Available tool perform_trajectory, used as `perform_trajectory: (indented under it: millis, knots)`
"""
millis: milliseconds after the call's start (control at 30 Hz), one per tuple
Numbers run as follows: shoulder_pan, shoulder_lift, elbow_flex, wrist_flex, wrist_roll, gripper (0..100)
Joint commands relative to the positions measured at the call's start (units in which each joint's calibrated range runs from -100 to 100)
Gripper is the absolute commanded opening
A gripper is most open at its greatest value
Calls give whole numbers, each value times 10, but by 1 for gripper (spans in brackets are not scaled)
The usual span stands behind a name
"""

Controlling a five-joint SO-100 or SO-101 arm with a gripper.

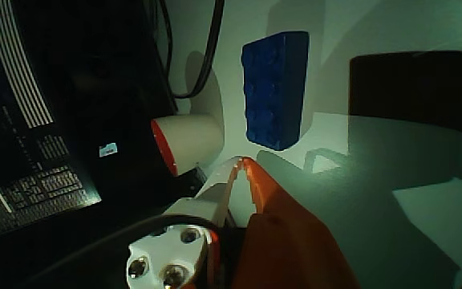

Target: Grab the blue brick and put it into the cup

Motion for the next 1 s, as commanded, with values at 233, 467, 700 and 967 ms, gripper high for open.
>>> perform_trajectory:
  millis: [233,467,700,967]
  knots:
    - [3,-14,-10,-2,3,0]
    - [3,-14,-10,-2,3,0]
    - [5,-14,-10,-2,2,0]
    - [6,-14,-10,-3,1,0]
